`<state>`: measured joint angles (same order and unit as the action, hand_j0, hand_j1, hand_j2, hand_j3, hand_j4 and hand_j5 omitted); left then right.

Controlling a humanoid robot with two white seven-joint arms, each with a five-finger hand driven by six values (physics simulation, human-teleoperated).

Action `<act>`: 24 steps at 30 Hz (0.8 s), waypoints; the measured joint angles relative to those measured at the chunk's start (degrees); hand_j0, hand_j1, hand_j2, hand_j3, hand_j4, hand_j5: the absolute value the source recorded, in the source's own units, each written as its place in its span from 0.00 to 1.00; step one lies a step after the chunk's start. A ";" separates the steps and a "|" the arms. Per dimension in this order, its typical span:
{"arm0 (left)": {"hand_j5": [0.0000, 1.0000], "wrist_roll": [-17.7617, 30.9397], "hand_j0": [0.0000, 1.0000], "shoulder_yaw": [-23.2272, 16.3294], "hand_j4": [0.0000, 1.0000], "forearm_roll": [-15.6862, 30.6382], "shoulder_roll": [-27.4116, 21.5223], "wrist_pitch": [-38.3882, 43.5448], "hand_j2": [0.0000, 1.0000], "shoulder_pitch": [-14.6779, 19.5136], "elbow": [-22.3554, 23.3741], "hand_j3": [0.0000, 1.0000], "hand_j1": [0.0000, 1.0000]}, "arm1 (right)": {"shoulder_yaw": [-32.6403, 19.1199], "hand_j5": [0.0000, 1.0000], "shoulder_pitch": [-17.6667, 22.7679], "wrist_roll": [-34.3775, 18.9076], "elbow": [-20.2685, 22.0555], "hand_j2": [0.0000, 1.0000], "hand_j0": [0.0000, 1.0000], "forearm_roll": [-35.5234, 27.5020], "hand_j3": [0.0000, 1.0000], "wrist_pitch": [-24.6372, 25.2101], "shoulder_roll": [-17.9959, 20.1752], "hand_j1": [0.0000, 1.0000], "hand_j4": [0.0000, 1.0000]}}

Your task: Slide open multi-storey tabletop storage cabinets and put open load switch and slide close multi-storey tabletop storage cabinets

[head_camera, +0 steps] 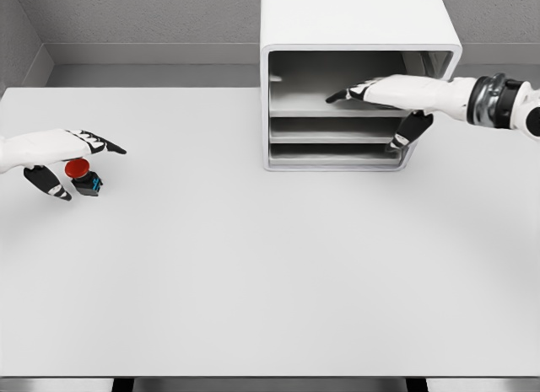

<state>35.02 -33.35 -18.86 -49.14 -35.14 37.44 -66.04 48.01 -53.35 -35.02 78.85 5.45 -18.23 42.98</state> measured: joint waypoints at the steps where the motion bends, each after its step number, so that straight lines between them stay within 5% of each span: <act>1: 0.96 0.00 0.96 0.00 0.96 0.00 0.05 0.00 0.96 0.00 0.13 0.96 0.96 | 0.02 1.00 -0.26 0.00 -0.12 1.00 1.00 0.18 1.00 0.04 -0.19 1.00 1.00; 24: 0.54 -0.02 0.54 -1.89 0.54 0.67 0.11 2.45 0.54 0.44 3.84 0.54 0.54 | 3.35 1.00 -1.49 0.09 2.08 1.00 1.00 4.17 1.00 -0.48 -0.59 1.00 1.00</act>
<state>35.00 -35.23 -18.19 -49.03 -32.69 37.88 -62.20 51.36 -54.84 -34.94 80.93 9.61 -18.71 42.38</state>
